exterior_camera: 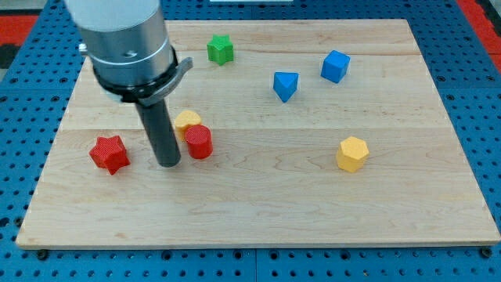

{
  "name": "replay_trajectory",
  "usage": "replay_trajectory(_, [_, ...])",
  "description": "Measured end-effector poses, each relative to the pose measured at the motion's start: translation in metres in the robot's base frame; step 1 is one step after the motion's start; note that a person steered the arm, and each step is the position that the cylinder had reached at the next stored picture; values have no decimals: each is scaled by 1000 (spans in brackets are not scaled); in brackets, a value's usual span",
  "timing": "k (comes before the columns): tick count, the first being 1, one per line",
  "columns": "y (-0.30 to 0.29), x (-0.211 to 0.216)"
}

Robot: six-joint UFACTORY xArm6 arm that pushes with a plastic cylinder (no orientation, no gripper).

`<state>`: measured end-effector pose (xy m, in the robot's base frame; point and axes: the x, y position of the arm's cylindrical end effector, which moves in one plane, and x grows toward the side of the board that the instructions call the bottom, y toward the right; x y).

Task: Place the blue triangle right to the red circle

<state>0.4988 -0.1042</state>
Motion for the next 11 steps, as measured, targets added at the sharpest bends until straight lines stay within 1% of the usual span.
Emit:
replay_trajectory(1, [50, -3])
replay_trajectory(2, [51, -42])
replay_trajectory(3, [84, -57])
replay_trajectory(4, [135, -38])
replay_trajectory(5, [163, -99])
replay_trajectory(6, [170, -144])
replay_trajectory(7, [181, -150])
replay_trajectory(8, [187, -174])
replay_trajectory(9, [153, -197])
replay_trajectory(10, [132, -134])
replay_trajectory(11, [131, -123])
